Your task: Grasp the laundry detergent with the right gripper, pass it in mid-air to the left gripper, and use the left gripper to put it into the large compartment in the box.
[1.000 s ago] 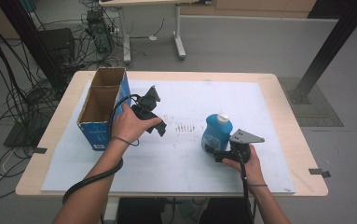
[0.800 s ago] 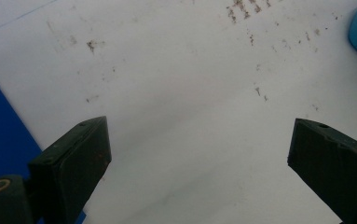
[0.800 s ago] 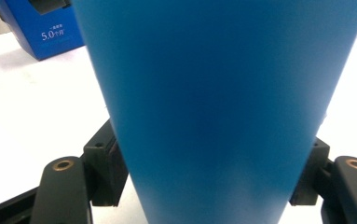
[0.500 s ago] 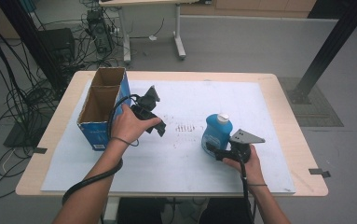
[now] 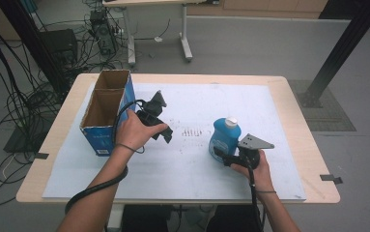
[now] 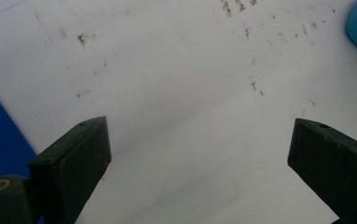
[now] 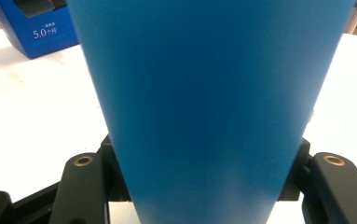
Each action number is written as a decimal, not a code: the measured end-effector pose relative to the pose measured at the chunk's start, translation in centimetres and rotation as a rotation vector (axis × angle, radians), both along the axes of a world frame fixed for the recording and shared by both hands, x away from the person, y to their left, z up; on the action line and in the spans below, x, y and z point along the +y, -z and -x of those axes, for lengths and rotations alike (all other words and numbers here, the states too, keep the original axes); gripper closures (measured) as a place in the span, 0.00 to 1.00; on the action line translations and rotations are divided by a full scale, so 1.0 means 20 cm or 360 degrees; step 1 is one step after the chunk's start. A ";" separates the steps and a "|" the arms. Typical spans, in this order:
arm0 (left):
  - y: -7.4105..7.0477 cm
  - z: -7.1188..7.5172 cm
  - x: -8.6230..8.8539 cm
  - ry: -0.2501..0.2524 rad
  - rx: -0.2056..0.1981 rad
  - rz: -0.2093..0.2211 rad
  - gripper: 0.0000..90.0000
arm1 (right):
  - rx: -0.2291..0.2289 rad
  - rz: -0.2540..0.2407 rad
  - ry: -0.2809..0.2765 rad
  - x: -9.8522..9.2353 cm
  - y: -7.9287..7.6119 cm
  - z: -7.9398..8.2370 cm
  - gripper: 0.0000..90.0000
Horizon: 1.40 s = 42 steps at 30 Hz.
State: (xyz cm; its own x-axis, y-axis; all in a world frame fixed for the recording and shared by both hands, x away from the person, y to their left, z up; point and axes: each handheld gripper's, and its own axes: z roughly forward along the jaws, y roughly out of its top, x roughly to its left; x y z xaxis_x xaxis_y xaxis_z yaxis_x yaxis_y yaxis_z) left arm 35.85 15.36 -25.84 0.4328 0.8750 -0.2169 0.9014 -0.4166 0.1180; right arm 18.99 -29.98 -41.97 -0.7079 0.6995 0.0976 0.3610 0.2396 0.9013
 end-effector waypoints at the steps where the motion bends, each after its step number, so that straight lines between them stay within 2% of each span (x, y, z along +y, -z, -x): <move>1: 0.00 0.00 0.00 0.0000 0.0000 0.0000 0.07 | 0.0000 -0.0002 0.0000 0.00 0.00 0.00 0.44; 17: -0.02 0.10 0.01 -0.0014 -0.0042 0.0029 0.07 | -0.0016 -0.0012 0.0007 0.00 0.01 0.01 0.44; 42: 0.01 0.17 0.02 -0.0016 -0.0038 0.0051 0.07 | -0.0028 -0.0014 0.0020 0.00 0.02 0.02 0.44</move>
State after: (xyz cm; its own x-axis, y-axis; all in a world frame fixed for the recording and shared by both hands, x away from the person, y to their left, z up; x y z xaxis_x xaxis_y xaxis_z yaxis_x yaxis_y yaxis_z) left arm 32.53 15.69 -26.13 0.4294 0.8720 -0.2348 0.9023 -0.4032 0.1528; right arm 18.53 -29.90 -42.40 -0.7009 0.7074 0.0916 0.3481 0.2271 0.9096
